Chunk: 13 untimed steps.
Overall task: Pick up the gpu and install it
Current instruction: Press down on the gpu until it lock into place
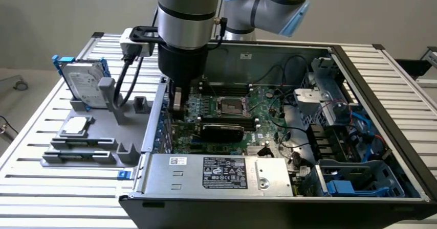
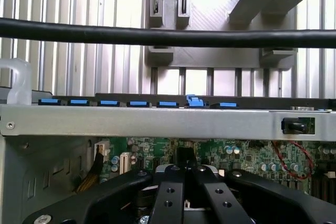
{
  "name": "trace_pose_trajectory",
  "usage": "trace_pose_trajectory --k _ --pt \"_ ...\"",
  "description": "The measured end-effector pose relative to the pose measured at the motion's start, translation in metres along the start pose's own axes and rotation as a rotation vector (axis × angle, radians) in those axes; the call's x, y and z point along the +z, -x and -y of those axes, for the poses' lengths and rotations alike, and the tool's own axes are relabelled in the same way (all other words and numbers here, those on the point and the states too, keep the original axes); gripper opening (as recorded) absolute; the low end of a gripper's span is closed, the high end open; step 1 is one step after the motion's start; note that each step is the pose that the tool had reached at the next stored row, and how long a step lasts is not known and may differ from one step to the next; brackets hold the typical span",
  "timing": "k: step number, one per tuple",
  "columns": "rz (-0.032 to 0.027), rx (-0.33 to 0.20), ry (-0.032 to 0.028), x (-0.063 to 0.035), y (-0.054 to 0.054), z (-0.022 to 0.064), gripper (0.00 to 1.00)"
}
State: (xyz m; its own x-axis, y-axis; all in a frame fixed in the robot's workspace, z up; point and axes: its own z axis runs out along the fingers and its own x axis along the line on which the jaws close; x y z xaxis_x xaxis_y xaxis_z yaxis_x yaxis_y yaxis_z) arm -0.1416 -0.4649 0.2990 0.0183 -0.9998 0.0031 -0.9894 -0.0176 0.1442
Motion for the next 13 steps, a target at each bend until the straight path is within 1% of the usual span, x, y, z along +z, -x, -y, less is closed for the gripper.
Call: trace_pose_trajectory --k 2,9,13 --pt "-0.0001 0.000 0.0038 -0.0001 0.0003 -0.0002 0.11" --pt "-0.0013 0.000 0.0131 -0.0004 0.0022 -0.0015 0.11" --pt "-0.0022 0.000 0.0204 -0.0010 0.0032 -0.0023 0.11"
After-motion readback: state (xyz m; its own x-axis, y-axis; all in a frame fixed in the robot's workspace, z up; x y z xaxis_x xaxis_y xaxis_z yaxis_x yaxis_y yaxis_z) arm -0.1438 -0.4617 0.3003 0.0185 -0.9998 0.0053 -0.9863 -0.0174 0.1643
